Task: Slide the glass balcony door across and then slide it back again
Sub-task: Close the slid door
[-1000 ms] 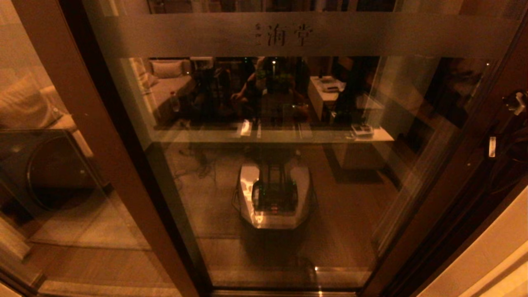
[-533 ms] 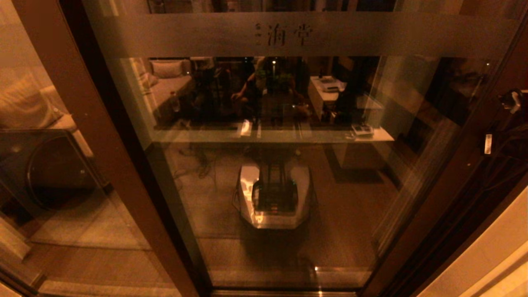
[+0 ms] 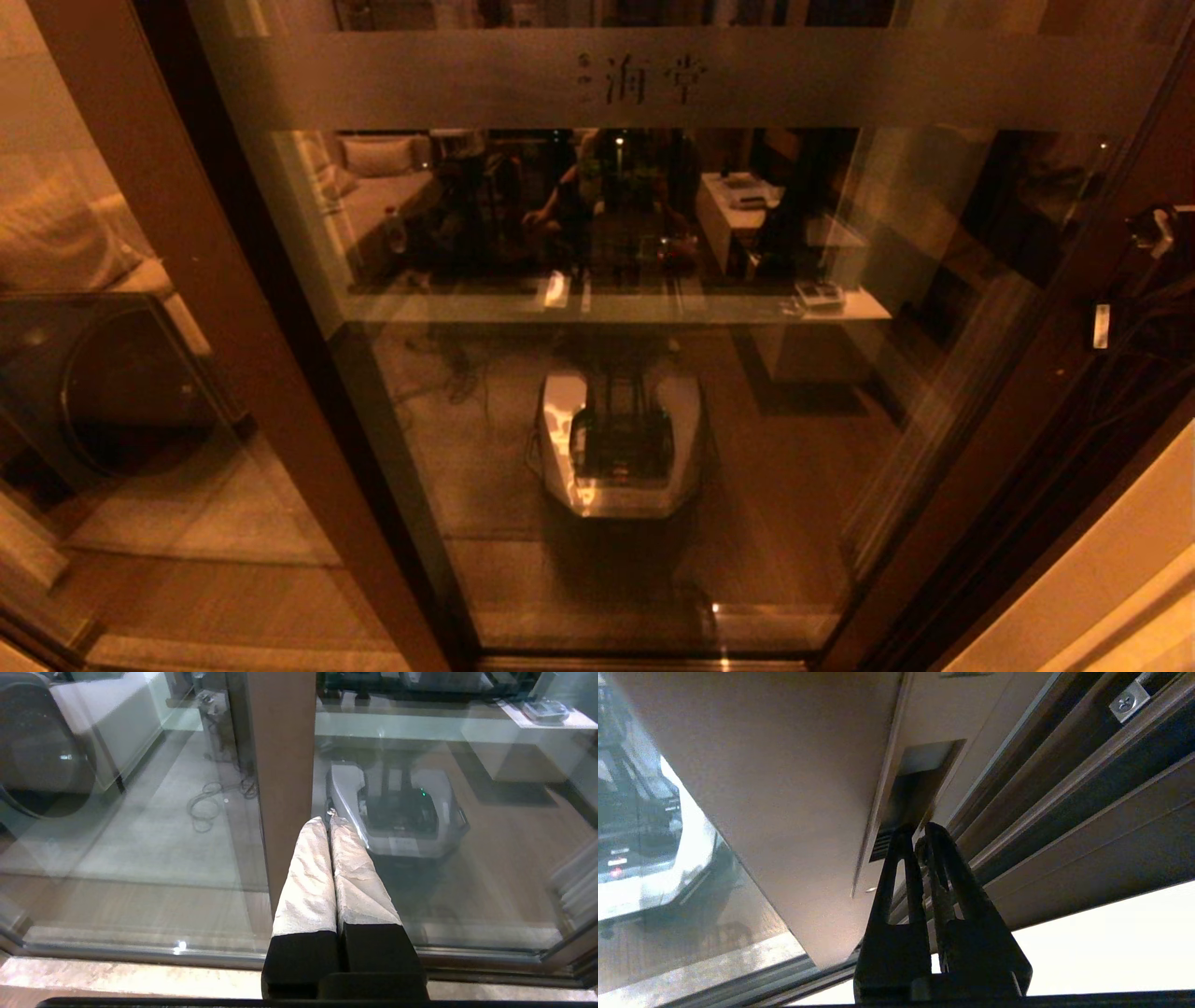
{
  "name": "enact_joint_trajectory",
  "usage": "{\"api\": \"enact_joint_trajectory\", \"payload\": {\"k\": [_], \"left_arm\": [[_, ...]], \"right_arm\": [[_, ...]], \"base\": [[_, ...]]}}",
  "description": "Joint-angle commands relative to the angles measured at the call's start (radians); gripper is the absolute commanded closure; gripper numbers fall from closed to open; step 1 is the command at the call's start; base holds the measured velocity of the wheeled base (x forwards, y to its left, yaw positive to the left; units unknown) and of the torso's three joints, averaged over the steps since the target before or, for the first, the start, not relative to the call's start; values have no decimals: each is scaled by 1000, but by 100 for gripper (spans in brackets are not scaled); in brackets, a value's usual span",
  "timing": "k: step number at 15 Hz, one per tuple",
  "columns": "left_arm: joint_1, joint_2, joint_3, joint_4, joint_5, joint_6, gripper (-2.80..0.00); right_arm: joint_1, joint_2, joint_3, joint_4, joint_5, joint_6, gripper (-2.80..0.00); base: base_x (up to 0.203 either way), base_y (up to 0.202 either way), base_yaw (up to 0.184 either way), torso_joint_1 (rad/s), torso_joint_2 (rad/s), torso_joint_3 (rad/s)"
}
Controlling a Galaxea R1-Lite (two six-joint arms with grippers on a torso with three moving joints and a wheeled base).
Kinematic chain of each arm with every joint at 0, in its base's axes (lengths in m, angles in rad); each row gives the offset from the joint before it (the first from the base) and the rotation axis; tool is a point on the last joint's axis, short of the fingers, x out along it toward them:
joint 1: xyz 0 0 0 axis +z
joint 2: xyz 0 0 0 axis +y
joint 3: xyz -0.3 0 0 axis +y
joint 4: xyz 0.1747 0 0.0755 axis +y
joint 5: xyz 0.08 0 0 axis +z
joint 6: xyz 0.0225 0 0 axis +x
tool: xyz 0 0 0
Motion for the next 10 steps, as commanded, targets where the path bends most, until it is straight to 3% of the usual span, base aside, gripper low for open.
{"api": "enact_joint_trajectory", "payload": {"k": [1, 10], "left_arm": [[0, 1, -1, -1, 0, 0, 0], [0, 1, -1, -1, 0, 0, 0]], "right_arm": [[0, 14, -11, -4, -6, 4, 0], [-3, 36, -34, -5, -12, 5, 0]], "base": [[0, 0, 0, 0, 0, 0], [0, 0, 0, 0, 0, 0]]}}
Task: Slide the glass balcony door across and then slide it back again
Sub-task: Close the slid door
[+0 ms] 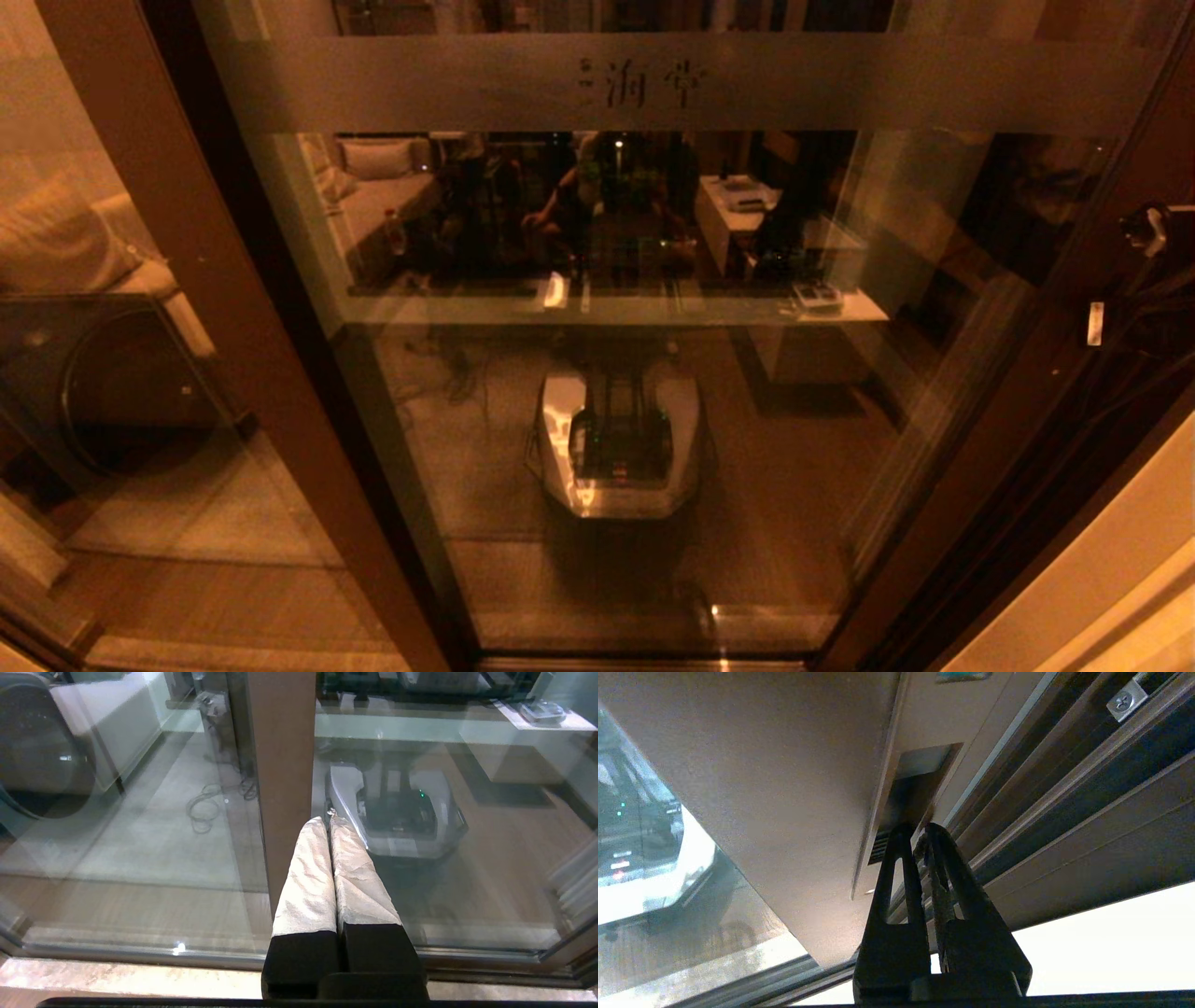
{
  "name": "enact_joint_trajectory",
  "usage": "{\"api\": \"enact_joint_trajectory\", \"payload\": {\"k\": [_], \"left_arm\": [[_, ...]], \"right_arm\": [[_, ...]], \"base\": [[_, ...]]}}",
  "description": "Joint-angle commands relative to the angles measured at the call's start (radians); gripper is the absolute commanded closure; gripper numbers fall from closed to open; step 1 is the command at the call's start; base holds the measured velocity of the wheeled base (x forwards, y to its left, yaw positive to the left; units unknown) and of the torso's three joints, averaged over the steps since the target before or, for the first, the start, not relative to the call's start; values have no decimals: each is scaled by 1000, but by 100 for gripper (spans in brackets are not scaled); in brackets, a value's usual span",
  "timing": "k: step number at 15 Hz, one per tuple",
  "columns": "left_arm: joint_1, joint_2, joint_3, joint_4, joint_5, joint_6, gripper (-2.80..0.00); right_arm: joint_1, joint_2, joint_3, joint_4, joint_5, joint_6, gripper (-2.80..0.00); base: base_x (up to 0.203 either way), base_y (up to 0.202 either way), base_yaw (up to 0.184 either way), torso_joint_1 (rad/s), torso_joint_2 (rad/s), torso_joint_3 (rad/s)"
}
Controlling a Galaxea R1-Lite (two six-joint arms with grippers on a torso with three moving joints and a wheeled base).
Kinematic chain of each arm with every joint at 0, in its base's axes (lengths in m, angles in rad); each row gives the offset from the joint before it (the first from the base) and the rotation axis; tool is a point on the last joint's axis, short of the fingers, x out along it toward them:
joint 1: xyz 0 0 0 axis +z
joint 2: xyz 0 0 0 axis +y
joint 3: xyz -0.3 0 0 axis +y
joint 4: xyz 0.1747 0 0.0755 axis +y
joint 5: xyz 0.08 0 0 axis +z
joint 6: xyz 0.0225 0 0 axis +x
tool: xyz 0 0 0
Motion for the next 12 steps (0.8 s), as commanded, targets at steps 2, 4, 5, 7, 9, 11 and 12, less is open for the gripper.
{"api": "enact_joint_trajectory", "payload": {"k": [2, 4, 5, 7, 9, 11, 12], "left_arm": [[0, 1, 0, 0, 0, 0, 0], [0, 1, -1, 0, 0, 0, 0], [0, 1, 0, 0, 0, 0, 0], [0, 1, 0, 0, 0, 0, 0], [0, 1, 0, 0, 0, 0, 0], [0, 1, 0, 0, 0, 0, 0], [0, 1, 0, 0, 0, 0, 0]], "right_arm": [[-2, 8, -8, -7, -3, -1, 0], [-4, 12, -12, -7, -3, -1, 0], [-5, 17, -16, -8, -3, -1, 0], [-8, 22, -20, -8, -5, -1, 0], [-8, 26, -21, -9, -21, -1, 0], [-8, 28, -22, -9, -22, -2, 0], [-8, 29, -24, -9, -23, -3, 0]], "base": [[0, 0, 0, 0, 0, 0], [0, 0, 0, 0, 0, 0], [0, 0, 0, 0, 0, 0], [0, 0, 0, 0, 0, 0], [0, 0, 0, 0, 0, 0], [0, 0, 0, 0, 0, 0], [0, 0, 0, 0, 0, 0]]}}
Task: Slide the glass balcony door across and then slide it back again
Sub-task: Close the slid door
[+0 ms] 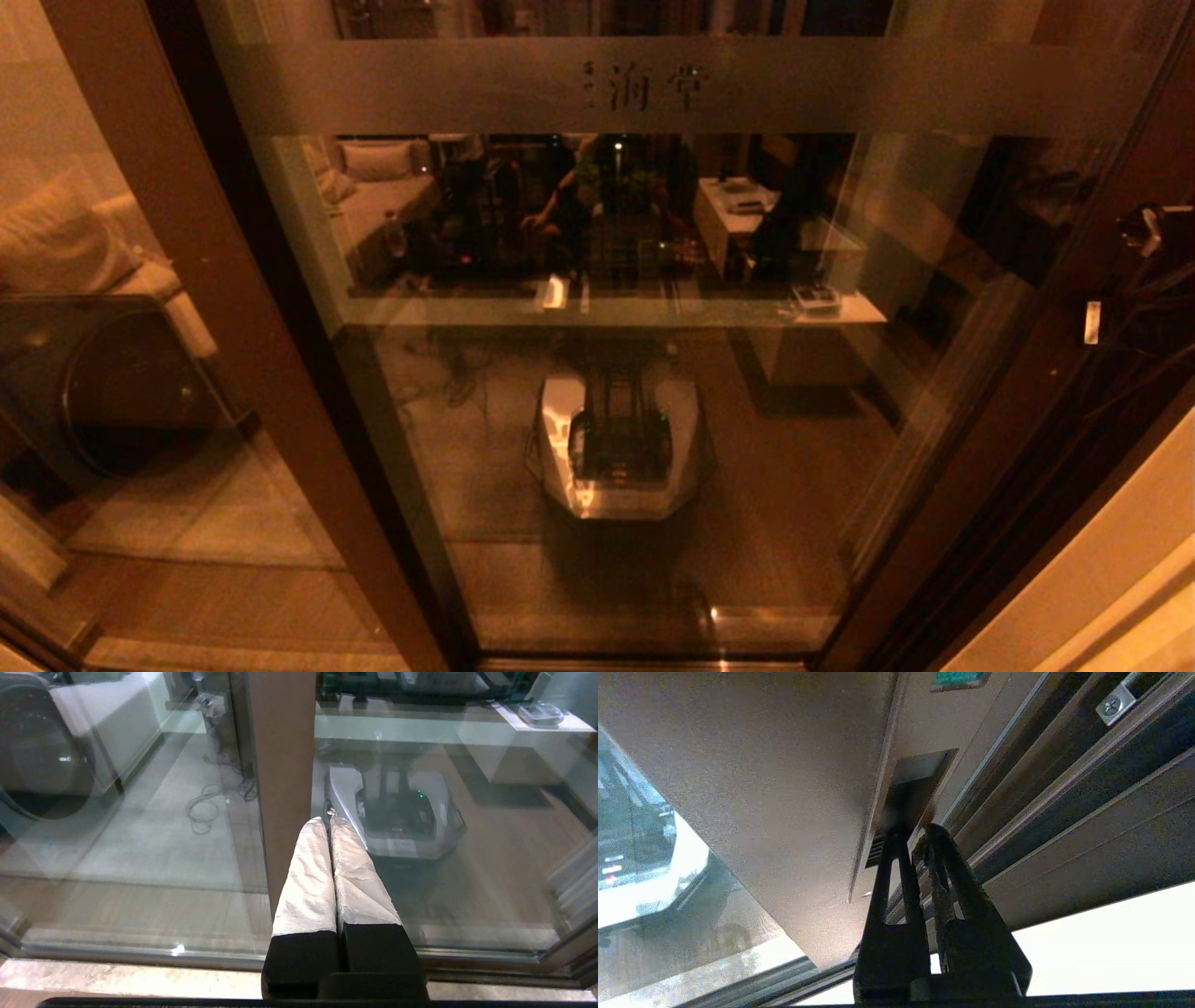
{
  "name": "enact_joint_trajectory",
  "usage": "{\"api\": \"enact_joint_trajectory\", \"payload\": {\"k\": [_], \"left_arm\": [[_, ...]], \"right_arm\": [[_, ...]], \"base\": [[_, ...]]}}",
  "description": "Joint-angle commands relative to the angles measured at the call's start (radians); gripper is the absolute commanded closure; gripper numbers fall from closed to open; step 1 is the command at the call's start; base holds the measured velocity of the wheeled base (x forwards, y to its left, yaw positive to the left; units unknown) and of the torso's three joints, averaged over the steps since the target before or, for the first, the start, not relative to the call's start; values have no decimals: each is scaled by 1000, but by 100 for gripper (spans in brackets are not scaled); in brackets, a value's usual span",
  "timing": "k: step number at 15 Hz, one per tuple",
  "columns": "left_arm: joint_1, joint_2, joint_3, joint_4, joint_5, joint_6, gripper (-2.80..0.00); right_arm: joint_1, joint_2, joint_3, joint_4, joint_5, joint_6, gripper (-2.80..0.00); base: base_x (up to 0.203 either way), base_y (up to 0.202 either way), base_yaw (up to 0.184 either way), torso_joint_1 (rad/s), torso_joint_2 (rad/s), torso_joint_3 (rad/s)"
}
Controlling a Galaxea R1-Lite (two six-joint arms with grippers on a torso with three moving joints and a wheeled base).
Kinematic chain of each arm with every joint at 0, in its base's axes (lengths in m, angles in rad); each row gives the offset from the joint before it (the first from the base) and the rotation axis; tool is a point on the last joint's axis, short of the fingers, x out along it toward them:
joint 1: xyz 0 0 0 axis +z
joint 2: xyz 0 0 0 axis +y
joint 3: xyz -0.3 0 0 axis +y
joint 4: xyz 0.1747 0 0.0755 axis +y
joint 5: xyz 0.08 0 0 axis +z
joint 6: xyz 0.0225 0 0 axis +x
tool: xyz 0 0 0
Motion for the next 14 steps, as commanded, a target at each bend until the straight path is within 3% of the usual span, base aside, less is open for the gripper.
{"api": "enact_joint_trajectory", "payload": {"k": [1, 14], "left_arm": [[0, 1, 0, -1, 0, -1, 0], [0, 1, -1, -1, 0, -1, 0]], "right_arm": [[0, 7, -3, -4, -2, -1, 0], [-57, 55, -81, -3, -1, -2, 0]], "base": [[0, 0, 0, 0, 0, 0], [0, 0, 0, 0, 0, 0]]}}
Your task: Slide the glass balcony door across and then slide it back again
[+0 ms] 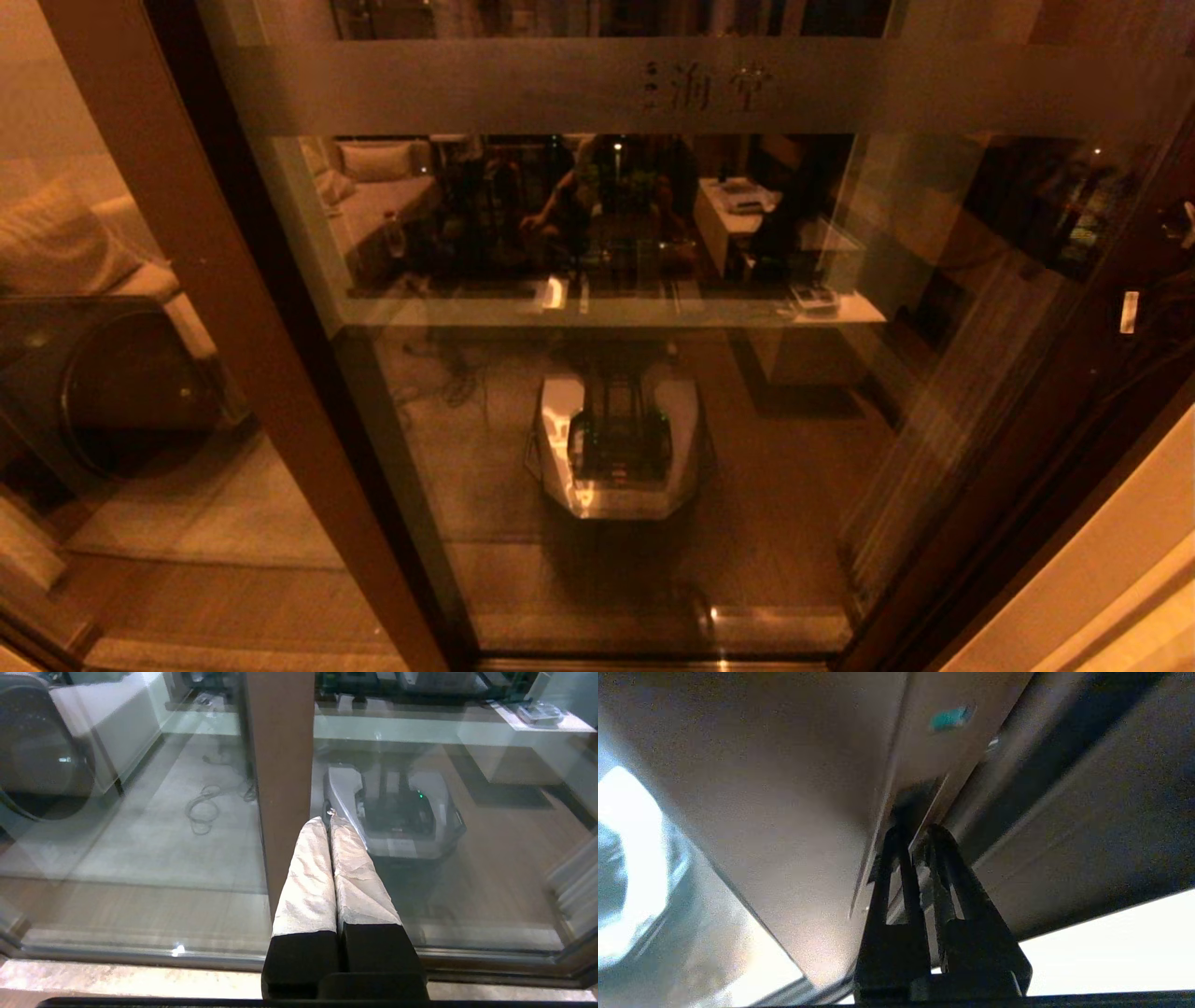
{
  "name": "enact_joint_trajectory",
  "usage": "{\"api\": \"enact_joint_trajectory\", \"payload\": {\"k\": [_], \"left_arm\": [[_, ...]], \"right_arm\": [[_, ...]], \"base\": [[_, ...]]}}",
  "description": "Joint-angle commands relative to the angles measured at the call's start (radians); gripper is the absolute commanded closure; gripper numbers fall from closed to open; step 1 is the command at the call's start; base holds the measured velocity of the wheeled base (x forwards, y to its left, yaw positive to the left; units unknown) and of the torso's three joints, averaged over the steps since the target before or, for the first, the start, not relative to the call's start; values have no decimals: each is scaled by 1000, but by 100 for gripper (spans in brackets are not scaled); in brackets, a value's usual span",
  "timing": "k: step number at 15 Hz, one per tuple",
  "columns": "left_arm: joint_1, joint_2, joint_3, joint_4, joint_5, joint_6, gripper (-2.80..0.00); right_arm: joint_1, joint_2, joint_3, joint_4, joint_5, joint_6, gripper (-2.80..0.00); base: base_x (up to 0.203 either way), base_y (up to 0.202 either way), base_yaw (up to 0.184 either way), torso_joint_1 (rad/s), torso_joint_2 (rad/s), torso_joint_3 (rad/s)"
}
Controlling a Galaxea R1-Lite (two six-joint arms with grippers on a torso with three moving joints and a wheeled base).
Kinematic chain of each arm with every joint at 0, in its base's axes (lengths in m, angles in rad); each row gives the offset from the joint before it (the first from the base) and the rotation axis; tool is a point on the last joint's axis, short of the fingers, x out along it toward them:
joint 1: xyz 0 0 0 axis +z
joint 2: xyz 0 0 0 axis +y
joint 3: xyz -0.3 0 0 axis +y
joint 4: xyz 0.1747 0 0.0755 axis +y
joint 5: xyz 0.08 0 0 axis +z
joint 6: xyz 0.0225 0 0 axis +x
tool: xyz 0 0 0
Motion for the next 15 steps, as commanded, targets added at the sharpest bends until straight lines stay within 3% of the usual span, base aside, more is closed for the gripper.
{"api": "enact_joint_trajectory", "payload": {"k": [1, 12, 13, 15], "left_arm": [[0, 1, 0, 0, 0, 0, 0], [0, 1, 0, 0, 0, 0, 0], [0, 1, 0, 0, 0, 0, 0], [0, 1, -1, 0, 0, 0, 0]], "right_arm": [[-3, -11, 6, 18, 9, -1, 0], [-23, -300, 178, 25, 74, -6, 0], [-37, -331, 186, 29, 112, -5, 0], [-63, -381, 192, 69, 281, 12, 0]], "base": [[0, 0, 0, 0, 0, 0], [0, 0, 0, 0, 0, 0], [0, 0, 0, 0, 0, 0], [0, 0, 0, 0, 0, 0]]}}
